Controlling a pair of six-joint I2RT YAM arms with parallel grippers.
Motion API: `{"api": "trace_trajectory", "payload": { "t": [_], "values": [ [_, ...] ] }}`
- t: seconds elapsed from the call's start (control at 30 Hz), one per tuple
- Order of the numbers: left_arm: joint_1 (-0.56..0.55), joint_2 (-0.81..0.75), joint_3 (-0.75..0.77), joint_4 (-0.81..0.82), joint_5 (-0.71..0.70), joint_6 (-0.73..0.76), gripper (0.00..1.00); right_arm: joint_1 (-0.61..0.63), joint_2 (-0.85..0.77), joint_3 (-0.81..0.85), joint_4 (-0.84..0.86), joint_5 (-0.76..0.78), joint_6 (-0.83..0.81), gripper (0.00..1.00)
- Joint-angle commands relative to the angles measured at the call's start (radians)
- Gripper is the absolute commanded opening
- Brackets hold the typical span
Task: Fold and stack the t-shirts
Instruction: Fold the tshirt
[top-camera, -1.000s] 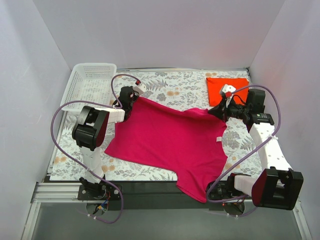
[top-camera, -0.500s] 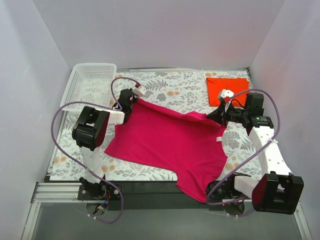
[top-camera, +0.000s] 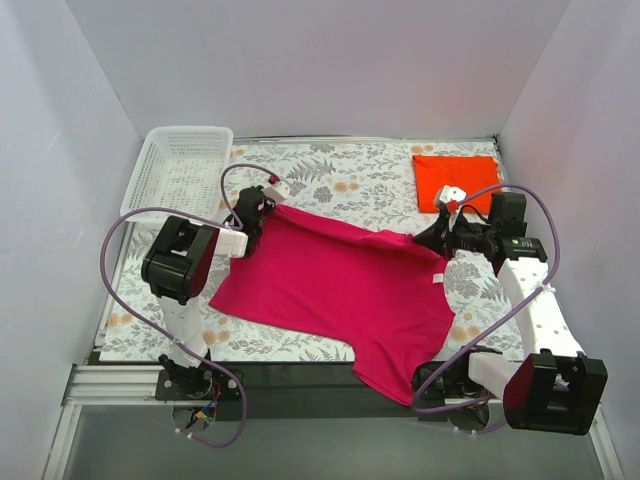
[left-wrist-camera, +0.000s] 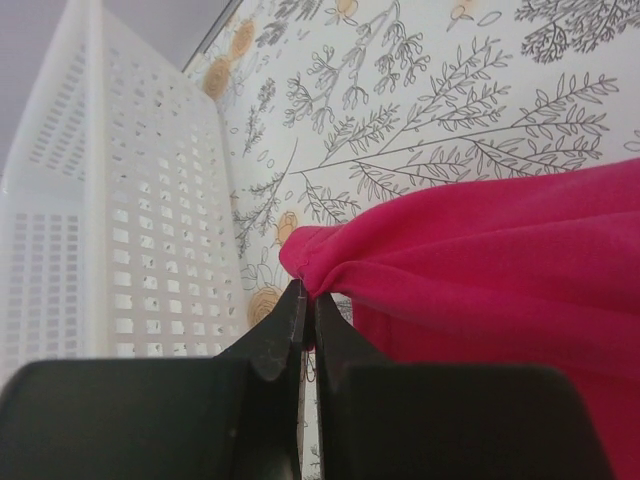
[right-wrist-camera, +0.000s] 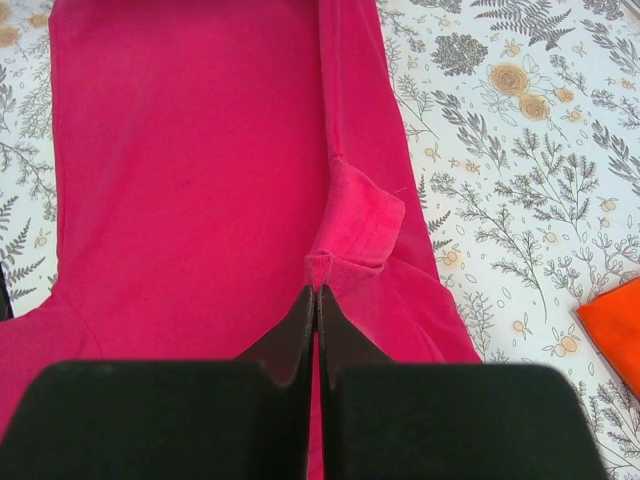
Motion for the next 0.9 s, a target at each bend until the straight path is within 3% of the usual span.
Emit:
{"api": "trace_trajectory", "payload": {
  "t": [0.0,0.87],
  "values": [
    [-0.007,-0.076,-0.018,0.069,-0.034,0.015,0.0,0.003,-0.03,-0.014,-0.017,-0.016,-0.025,0.01],
    [-0.019,-0.083,-0.093,0.109,-0.06,0.012,0.0,0.004,-0.024,-0.045,-0.024,0.006,-0.037,0.01]
  ]
}}
